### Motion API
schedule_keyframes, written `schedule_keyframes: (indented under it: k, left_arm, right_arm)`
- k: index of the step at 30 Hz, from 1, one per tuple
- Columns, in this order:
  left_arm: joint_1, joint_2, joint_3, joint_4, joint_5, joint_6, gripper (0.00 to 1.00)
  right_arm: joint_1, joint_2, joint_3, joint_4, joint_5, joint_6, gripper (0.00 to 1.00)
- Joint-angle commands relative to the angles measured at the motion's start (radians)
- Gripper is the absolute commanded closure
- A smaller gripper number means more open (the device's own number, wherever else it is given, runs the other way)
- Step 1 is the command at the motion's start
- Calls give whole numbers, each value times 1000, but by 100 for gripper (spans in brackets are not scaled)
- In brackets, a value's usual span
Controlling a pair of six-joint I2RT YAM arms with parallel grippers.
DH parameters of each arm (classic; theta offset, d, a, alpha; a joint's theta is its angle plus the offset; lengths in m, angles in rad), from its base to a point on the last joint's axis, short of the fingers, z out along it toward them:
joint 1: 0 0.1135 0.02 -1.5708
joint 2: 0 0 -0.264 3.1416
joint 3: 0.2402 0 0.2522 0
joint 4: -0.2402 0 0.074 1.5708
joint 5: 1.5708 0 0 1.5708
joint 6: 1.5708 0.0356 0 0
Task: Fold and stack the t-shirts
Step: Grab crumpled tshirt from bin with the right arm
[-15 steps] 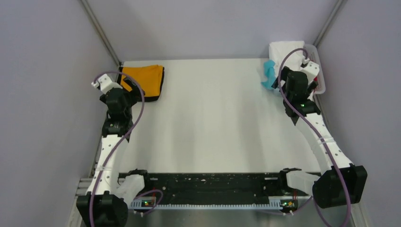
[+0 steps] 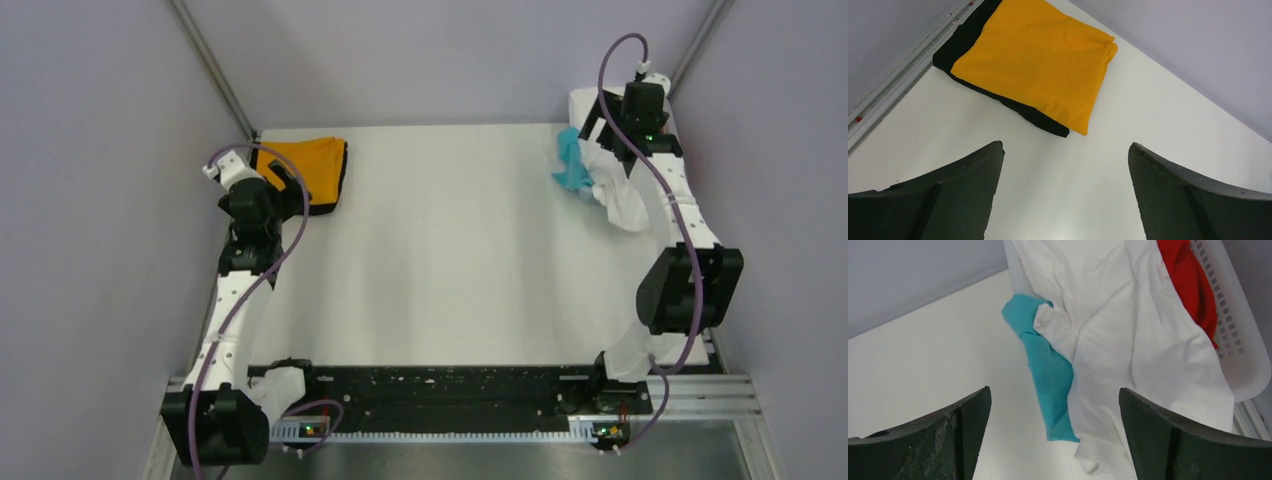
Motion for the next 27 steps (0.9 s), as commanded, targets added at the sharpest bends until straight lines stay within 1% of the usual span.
schedule_keyframes:
  k: [1,5,9,12,13,16,19,20,22,23,25,27]
  left_arm:
    - [4,8,41,10,3,21,1]
    - [4,23,43,13,7,23,1]
    - [4,37,43,12,15,28,1]
    - [4,48,46,6,10,30,1]
    - [3,51,48,4,10,31,1]
    - [4,58,52,1,17,31,1]
    - [3,61,52,-5,14,30,1]
    - [4,60,52,-9,11,29,1]
    - [4,59,53,-15,10,26,1]
    - [5,57,53,-17,9,25,1]
    - [3,57,50,-13,14,22,1]
    - [4,57,46,-6,28,18,1]
  right_arm:
    - [-64,110,129,-219,-101,-21,5]
    - [-68,144,133,-274,-133,-67,6]
    - [-69,140,97,-284,-71,-73,8]
    - [-69,162,82,-285,-16,-73,12]
    - [-69,179,85,-282,-14,-78,17]
    - [-69,226,107,-278,-11,-79,28]
    - [-69,259,119,-279,-8,-65,43]
    - [-69,264,119,-277,-6,-57,51]
    - [-69,259,116,-271,18,-37,71]
    - [-69,253,115,-266,42,-26,77]
    - [-69,225,109,-245,79,-18,82]
    - [-69,189,107,-218,92,-19,83]
